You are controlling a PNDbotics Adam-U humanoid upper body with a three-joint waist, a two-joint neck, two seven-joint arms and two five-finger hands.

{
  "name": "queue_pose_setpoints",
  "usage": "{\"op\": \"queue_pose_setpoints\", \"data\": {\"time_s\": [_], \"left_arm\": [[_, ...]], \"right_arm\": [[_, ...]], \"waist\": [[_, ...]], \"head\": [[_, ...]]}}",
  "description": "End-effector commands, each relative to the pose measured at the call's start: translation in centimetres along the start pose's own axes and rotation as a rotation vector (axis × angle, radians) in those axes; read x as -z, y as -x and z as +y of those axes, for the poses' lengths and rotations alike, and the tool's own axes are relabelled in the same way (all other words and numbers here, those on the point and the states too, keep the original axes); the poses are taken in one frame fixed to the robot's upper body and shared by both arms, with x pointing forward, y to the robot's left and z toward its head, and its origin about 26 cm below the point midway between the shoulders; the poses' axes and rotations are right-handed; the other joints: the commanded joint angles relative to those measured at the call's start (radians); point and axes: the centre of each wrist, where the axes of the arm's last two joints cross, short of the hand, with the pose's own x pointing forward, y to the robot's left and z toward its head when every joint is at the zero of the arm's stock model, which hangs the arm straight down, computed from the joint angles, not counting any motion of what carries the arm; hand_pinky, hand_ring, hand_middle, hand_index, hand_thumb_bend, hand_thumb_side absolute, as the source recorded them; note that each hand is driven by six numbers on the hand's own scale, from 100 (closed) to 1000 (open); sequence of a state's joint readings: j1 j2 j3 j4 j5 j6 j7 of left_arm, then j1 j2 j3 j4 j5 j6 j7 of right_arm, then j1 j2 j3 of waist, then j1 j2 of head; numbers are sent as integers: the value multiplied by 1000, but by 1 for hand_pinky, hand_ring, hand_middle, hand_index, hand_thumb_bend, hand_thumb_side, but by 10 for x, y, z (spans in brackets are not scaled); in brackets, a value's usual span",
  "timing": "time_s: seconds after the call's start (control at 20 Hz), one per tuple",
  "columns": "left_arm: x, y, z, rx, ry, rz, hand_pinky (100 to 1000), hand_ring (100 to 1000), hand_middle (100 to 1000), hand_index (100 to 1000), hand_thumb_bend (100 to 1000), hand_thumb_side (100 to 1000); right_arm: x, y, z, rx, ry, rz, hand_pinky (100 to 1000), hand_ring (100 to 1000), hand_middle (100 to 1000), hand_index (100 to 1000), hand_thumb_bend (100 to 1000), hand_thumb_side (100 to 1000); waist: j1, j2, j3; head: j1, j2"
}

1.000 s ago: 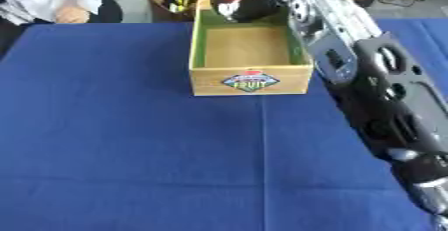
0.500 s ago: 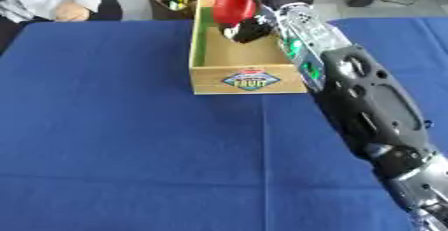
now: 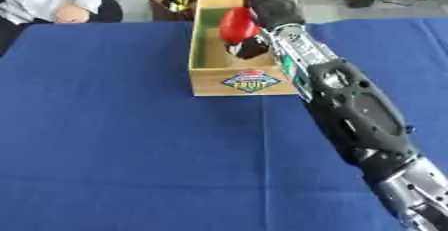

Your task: Pick up objects on the table and place them in the box.

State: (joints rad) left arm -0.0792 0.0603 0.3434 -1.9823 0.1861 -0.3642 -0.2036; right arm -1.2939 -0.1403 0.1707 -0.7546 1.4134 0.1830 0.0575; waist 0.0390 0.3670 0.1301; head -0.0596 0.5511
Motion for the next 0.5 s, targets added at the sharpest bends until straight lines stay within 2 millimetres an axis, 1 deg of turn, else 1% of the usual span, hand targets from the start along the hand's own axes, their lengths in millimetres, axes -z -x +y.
{"op": "queue_pose_setpoints", "data": {"time_s": [0.05,0.15,0.2,0.3,0.4,0.45,0.5], "left_arm": [[4,-5,0,2,13,-24,324,354,484,775,382,669],[4,-5,0,2,14,-24,324,353,484,775,382,669],[4,-5,0,2,14,-23,324,353,484,775,382,669],[4,-5,0,2,15,-22,324,353,484,775,381,669],[4,-5,0,1,16,-22,324,353,484,775,381,669],[4,-5,0,1,16,-22,325,353,484,775,381,669],[4,-5,0,1,15,-21,325,353,484,775,381,669]], "right_arm": [[5,-2,-13,-8,5,-11,707,778,496,618,100,527],[5,-4,-12,-12,-24,-23,721,829,635,741,100,570],[5,-5,-11,-18,-40,-27,728,844,686,773,100,593],[6,-6,-12,-28,-66,-29,744,874,761,836,100,652],[6,-7,-13,-33,-83,-21,754,888,792,870,100,680],[6,-8,-14,-35,-85,-15,760,898,813,888,115,703],[6,-8,-15,-36,-83,-9,762,902,819,893,157,719]], "waist": [[3,-18,2],[3,-17,2],[3,-17,3],[3,-17,3],[2,-17,4],[3,-18,5],[3,-18,5]], "head": [[-3,-14],[-4,-15],[-5,-15],[-6,-15],[-7,-16],[-8,-16],[-8,-17]]}}
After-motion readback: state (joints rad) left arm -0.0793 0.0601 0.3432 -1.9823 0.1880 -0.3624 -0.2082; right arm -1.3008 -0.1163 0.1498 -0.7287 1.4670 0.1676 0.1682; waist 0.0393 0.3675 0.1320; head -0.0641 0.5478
